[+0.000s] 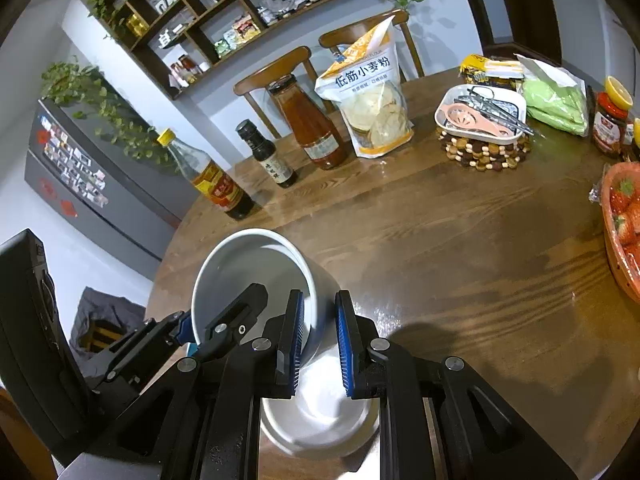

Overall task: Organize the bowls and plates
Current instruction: 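Lift the ramekin with the left gripper and carry it over the nested white bowls, then lower the ramekin into the smaller white bowl with the left gripper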

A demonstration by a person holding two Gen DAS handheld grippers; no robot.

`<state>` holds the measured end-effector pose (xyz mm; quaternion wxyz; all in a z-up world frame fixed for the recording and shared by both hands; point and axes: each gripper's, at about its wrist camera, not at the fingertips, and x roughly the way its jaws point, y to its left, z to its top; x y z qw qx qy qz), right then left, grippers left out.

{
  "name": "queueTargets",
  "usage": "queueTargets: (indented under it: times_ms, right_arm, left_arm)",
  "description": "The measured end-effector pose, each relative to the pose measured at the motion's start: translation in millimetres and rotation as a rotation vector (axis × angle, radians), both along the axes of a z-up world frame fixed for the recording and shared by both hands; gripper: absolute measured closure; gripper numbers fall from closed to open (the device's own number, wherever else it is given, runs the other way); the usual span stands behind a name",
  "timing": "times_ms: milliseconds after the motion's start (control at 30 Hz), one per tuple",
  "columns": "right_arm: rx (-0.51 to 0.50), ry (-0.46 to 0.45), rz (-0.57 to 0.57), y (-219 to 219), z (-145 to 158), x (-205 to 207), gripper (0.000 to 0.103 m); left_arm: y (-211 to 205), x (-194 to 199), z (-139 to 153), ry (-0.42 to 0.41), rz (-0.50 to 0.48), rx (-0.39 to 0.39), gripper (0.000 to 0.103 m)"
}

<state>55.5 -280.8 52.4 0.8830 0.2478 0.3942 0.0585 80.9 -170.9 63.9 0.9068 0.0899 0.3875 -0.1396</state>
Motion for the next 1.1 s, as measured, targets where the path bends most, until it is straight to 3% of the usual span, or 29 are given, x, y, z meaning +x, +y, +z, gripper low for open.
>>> queueTargets:
  times_ms: [433, 1100]
  right_arm:
    - [0.001, -0.002, 0.021, 8.9, -0.2, -25.1, 0.085]
    - [-0.003, 0.054, 0.054, 23.0, -20.8, -37.8, 0.085]
  left_arm:
    - [8.4, -28.4, 0.1, -0.006, 0.014, 0.003, 0.084]
    - [21.2, -45.2, -21.5, 0.055, 0.029, 0.021, 0.084]
